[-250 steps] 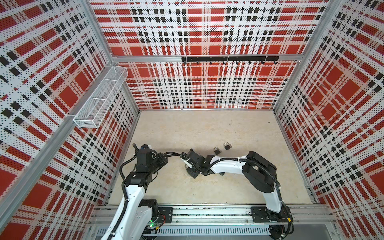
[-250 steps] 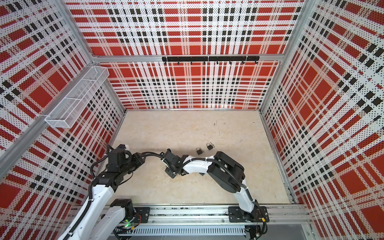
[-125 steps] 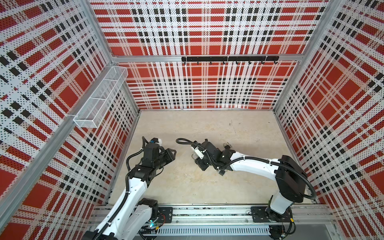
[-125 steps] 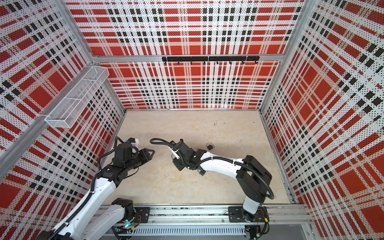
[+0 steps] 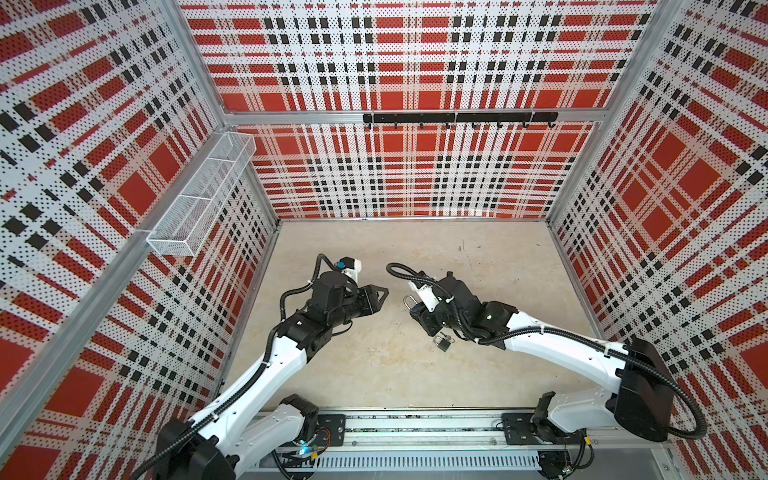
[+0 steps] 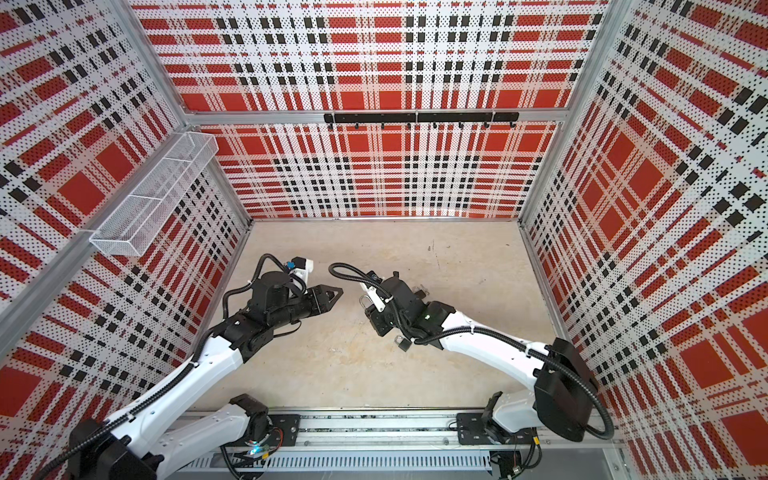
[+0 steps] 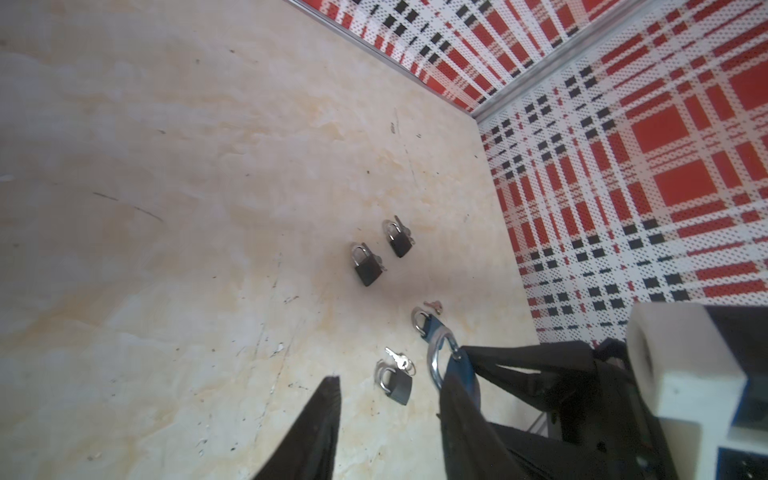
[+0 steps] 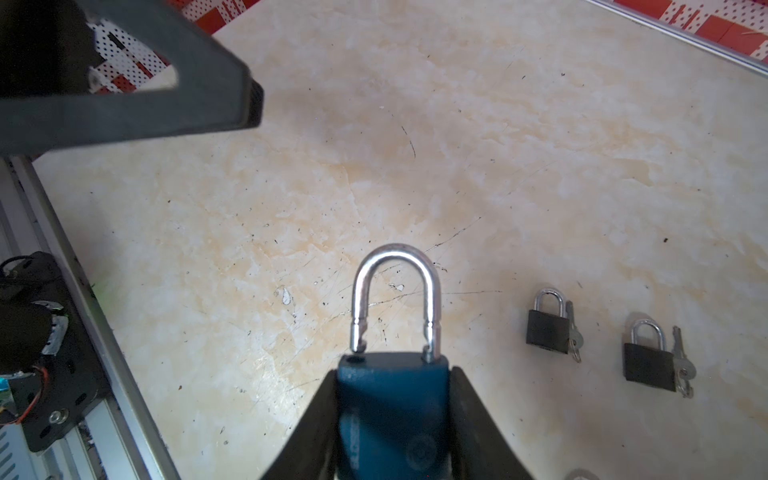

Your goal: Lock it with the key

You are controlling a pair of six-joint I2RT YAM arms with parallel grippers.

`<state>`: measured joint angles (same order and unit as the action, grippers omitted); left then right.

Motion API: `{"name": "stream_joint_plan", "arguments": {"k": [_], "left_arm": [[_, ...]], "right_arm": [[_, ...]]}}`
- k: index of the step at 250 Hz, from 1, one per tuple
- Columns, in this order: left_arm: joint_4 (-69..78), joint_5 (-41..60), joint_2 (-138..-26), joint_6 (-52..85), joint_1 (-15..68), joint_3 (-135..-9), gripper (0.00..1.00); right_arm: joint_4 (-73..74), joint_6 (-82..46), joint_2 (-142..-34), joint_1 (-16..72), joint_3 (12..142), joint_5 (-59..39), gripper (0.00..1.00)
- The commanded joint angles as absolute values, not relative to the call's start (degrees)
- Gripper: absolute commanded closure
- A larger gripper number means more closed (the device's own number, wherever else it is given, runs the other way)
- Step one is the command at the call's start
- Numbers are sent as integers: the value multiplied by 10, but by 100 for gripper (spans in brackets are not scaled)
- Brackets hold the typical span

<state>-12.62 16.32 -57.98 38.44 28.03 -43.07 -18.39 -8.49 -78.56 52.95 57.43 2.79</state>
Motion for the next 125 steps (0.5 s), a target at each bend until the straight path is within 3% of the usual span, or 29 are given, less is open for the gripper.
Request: {"name": "stream_joint_plan", "arguments": {"k": [1, 125], "left_arm": [[-90, 180, -595, 388, 296, -450, 57], [-52, 213, -651, 406, 336, -469, 58]], "right_arm": [[-157, -76, -759, 527, 568, 24, 90], [-150, -77, -726, 523, 556, 21, 90]]}}
